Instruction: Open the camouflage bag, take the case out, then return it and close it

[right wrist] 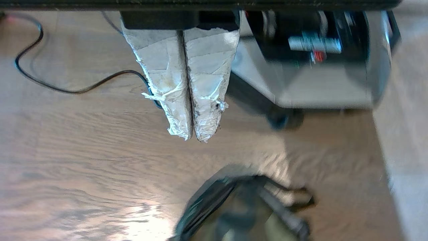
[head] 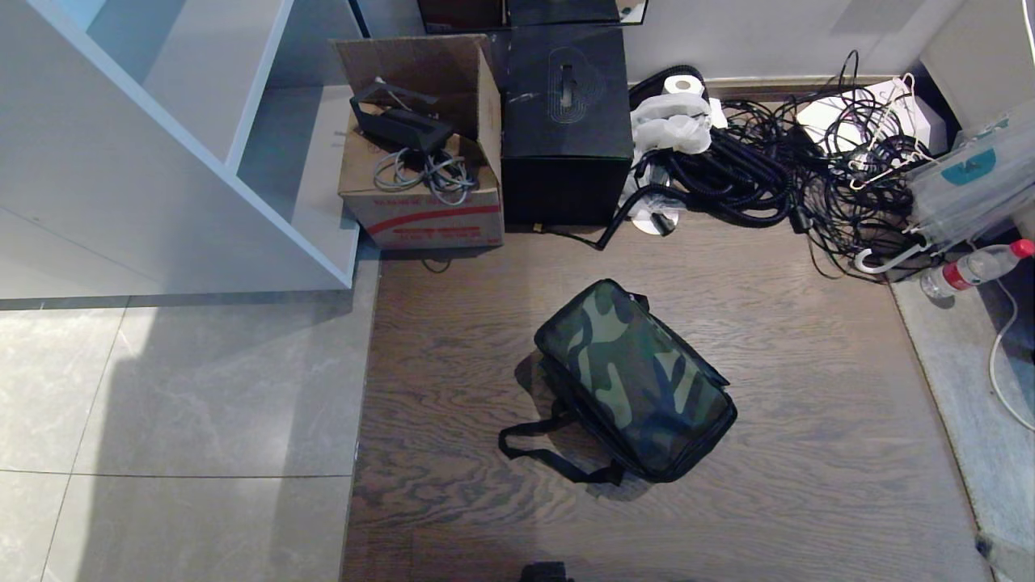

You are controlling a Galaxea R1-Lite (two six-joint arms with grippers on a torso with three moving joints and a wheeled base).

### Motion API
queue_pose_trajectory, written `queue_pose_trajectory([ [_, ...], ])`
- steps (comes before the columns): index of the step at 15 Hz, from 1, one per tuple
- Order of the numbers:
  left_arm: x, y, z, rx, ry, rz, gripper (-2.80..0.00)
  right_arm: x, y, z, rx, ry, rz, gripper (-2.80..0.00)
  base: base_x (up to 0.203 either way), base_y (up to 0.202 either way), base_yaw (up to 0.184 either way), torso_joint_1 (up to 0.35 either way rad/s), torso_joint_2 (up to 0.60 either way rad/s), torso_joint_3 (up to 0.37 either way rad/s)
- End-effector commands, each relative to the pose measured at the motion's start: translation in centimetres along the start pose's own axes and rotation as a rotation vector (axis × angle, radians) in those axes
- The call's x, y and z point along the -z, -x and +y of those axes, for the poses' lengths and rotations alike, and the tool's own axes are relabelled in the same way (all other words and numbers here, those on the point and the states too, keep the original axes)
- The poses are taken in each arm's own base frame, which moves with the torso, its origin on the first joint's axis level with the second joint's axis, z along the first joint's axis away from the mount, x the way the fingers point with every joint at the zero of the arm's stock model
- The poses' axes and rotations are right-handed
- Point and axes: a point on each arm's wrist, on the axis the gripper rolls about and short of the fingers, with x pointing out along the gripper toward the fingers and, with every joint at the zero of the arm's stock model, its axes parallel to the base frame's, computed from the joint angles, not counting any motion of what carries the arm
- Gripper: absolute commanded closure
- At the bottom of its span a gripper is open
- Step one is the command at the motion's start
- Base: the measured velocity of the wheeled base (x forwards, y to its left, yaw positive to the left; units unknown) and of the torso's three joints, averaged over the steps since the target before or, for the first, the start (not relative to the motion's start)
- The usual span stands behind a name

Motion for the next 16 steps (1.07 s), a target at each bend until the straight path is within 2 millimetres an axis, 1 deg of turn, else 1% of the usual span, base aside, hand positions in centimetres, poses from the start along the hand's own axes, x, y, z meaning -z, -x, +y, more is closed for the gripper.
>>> queue_pose_trajectory([
  [1, 0.0, 0.0, 0.0, 0.0, 0.0, 0.0, 0.0, 3.7, 2.2, -0.9, -0.043, 0.029, -0.127, 0.0, 0.0, 0.0, 0.0, 0.0, 0.0, 0.0],
  [2, 0.0, 0.0, 0.0, 0.0, 0.0, 0.0, 0.0, 5.4, 1.9, -1.1, -0.046, 0.054, -0.104, 0.0, 0.0, 0.0, 0.0, 0.0, 0.0, 0.0],
  [3, 0.0, 0.0, 0.0, 0.0, 0.0, 0.0, 0.0, 6.2, 1.8, -1.2, -0.054, 0.07, -0.102, 0.0, 0.0, 0.0, 0.0, 0.0, 0.0, 0.0],
  [6, 0.0, 0.0, 0.0, 0.0, 0.0, 0.0, 0.0, 6.2, 1.8, -1.2, -0.087, 0.072, -0.096, 0.0, 0.0, 0.0, 0.0, 0.0, 0.0, 0.0],
  [9, 0.0, 0.0, 0.0, 0.0, 0.0, 0.0, 0.0, 6.2, 1.8, -1.2, -0.069, 0.035, -0.088, 0.0, 0.0, 0.0, 0.0, 0.0, 0.0, 0.0],
  [12, 0.0, 0.0, 0.0, 0.0, 0.0, 0.0, 0.0, 6.2, 1.6, -1.1, -0.067, 0.044, -0.137, 0.0, 0.0, 0.0, 0.0, 0.0, 0.0, 0.0],
  [14, 0.0, 0.0, 0.0, 0.0, 0.0, 0.0, 0.0, 6.2, 1.4, -1.1, -0.051, 0.08, -0.194, 0.0, 0.0, 0.0, 0.0, 0.0, 0.0, 0.0],
  [16, 0.0, 0.0, 0.0, 0.0, 0.0, 0.0, 0.0, 6.2, 1.2, -1.1, 0.025, 0.103, -0.245, 0.0, 0.0, 0.0, 0.0, 0.0, 0.0, 0.0],
])
